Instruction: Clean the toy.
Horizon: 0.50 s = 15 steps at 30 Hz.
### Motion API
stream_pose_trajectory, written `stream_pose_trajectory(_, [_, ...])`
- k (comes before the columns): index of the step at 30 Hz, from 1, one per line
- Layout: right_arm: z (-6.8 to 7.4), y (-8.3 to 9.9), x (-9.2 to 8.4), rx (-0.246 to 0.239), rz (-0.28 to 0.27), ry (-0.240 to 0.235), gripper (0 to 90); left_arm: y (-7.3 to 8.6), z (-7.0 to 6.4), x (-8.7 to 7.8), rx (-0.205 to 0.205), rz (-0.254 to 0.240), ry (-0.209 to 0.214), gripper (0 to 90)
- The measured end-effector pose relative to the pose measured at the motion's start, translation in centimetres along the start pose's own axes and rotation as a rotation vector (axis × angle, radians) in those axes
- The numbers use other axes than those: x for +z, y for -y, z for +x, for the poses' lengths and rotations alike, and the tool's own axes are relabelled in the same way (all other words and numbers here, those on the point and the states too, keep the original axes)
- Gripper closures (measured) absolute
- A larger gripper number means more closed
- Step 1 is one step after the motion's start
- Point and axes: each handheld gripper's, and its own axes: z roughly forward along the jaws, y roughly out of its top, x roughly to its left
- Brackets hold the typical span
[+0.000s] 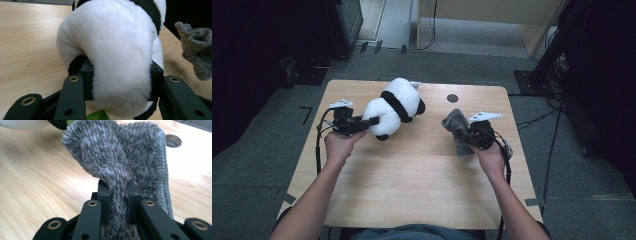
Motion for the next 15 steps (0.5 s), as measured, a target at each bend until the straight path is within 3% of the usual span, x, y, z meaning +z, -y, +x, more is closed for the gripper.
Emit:
stream_pose_trajectory(9, [-3.8, 1.3, -0.5, 0.076, 0.02, 0.052, 78.3, 0.3, 2.6, -0.6, -0.017, 0.003, -0.079, 55.7])
stream_pose_trajectory(15, [-6.1, 2.2, -0.3, 0.144, 0.037, 0.057, 77.7, 0.7, 4.3, -1.2, -0.049, 0.005, -0.117, 55.2])
